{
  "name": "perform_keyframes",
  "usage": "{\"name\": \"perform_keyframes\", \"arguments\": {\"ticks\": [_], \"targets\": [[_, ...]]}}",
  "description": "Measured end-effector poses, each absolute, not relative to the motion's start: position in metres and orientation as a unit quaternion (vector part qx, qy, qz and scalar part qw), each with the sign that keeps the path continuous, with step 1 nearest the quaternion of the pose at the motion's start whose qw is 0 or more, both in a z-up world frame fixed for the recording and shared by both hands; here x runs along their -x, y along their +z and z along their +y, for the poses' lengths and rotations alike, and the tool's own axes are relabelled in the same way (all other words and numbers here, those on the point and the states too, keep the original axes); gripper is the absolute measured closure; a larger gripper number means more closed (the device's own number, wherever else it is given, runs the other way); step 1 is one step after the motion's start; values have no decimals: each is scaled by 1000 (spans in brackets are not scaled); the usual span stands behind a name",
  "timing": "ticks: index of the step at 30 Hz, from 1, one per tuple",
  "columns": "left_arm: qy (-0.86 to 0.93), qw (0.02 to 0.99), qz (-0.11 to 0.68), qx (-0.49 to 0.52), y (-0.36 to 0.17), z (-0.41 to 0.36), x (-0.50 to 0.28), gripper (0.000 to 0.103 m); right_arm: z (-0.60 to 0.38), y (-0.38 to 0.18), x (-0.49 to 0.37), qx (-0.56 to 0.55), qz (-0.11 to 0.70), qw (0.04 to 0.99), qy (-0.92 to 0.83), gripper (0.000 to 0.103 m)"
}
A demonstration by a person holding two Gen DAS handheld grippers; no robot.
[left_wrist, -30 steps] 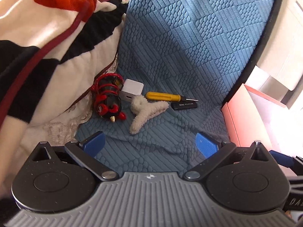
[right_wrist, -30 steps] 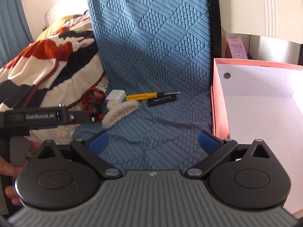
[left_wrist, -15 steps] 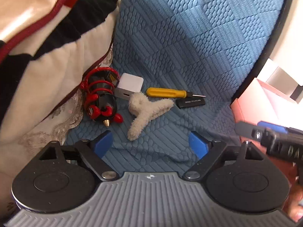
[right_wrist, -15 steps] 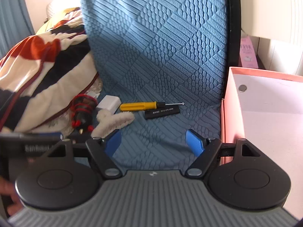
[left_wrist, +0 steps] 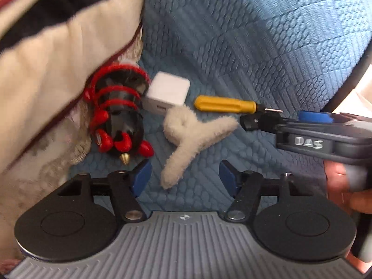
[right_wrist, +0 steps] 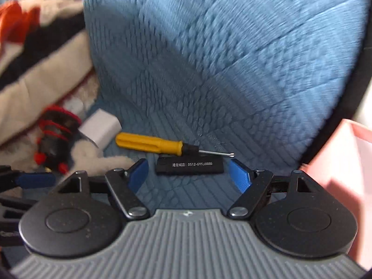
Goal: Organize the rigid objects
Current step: 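Close the right gripper on the black USB stick while the left gripper closes on the white fluffy clip, then lift the fluffy clip and USB stick and carry both toward the pink box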
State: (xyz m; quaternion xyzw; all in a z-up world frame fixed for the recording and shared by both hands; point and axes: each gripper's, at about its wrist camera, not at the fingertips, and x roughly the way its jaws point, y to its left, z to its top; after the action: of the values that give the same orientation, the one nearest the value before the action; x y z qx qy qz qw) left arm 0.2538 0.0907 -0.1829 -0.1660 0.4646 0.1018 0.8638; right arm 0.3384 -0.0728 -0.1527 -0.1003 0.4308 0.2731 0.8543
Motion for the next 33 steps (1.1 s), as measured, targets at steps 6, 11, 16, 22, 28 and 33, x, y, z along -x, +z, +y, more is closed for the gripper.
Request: {"name": "perform_keyframes", "arguments": {"ticks": [6,11,16,22,28,33], "targets": [[117,862,463,169,-191,100,-258,34,-63,-172,-353,123,433,846,287,22],[124,861,466,160,-198,102,-260,40,-66,-184,-367,98,448,841,286,12],[141,865,460,143,-200,99,-261,57,-64,-191,-366,113,449,834,299,5],[127,867,454,159,-197,100,-256,76,-49,-189,-365,109,445,839,295,18],[105,871,451,166,-193,97,-249,81,-45,-182,-357,124,452,832,297,18],[95,874,448,166,-191,91,-243,84,-44,-179,-345,138,451,835,283,18]]}}
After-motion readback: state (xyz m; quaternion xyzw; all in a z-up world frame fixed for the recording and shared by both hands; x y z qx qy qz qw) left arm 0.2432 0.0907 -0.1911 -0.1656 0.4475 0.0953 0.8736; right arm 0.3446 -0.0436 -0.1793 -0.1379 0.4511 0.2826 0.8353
